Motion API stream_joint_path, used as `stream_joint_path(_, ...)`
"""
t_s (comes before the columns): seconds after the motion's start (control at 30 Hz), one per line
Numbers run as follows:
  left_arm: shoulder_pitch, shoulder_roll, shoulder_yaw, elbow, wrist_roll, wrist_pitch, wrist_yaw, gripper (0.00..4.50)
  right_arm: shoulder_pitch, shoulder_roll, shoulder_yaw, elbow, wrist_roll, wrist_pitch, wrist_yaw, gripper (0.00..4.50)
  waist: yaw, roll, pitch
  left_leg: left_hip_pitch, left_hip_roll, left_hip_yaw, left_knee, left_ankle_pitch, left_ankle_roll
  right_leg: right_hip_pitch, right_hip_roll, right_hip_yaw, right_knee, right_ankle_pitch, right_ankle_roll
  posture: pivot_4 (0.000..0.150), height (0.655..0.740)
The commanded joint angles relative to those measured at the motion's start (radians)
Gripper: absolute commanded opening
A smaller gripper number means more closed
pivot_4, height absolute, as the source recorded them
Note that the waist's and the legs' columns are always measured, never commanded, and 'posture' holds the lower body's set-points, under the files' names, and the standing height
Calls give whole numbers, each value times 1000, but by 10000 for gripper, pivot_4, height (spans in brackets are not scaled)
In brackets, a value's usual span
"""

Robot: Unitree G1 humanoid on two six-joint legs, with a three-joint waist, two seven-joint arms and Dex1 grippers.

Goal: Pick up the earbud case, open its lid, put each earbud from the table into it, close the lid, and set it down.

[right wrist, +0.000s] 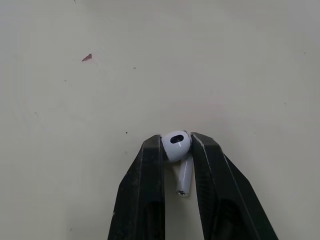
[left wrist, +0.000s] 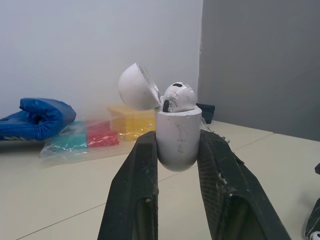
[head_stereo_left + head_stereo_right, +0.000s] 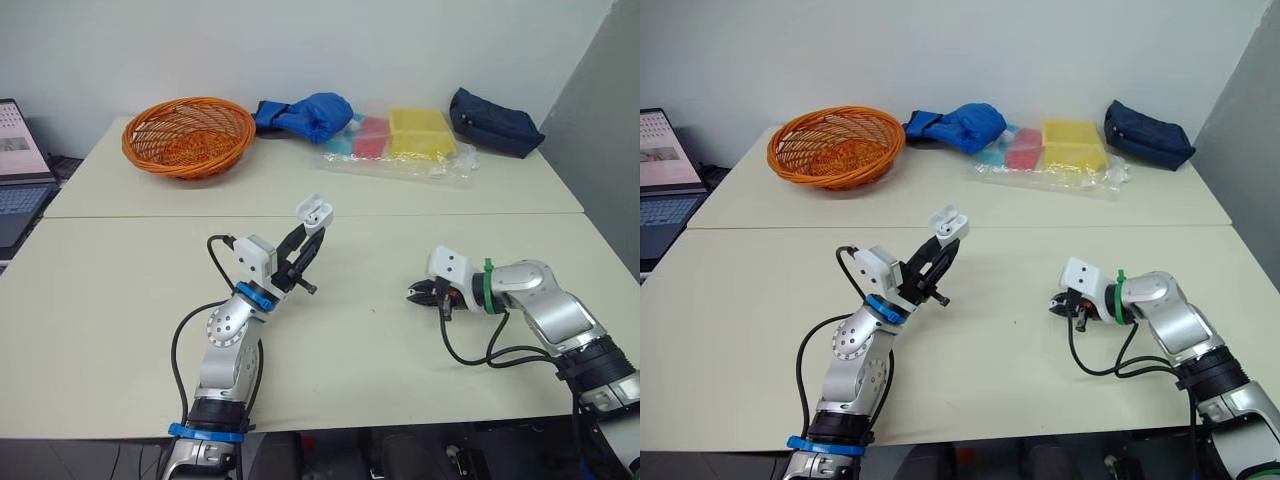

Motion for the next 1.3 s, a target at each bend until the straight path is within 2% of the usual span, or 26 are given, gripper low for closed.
stream_joint_path(0.03,-7,-1,2,-32,-6,-13,5,7308,79,-126,-80,-47,6,3,57,4183,16,1,0,0,-1,0,0,0,0,0,-1,0,0,0,0,1500,7400)
stream_joint_path(0.23,7,-3,5,-34,-3,-22,9,7308,205,-288,-202,-94,59,20,138,4183,25,1,0,-2,-4,1,0,0,0,0,-5,1,-2,0,2,1500,7400)
stream_joint_path(0.33,16,-7,3,-47,1,-21,17,7308,310,-391,-240,-9,15,-111,181,4183,24,1,-1,-1,-4,1,0,0,0,0,-5,0,-1,0,2,1500,7400)
stream_joint_path(0.57,55,-1,1,-80,-1,-12,28,7308,367,-526,-225,79,-54,-184,251,4183,19,2,-1,1,-4,2,1,0,0,0,-4,1,-1,0,2,1500,7400)
stream_joint_path(1.03,87,-11,-15,-115,7,0,52,7308,327,-526,-170,110,-157,-159,284,4183,18,2,-1,1,-4,2,2,0,0,1,-5,2,-1,1,3,1500,7400)
stream_joint_path(1.3,73,-6,-15,-121,5,14,58,7308,328,-567,-147,172,-213,-235,317,4183,25,2,-1,1,-7,2,2,0,0,2,-6,2,-1,1,4,1500,7400)
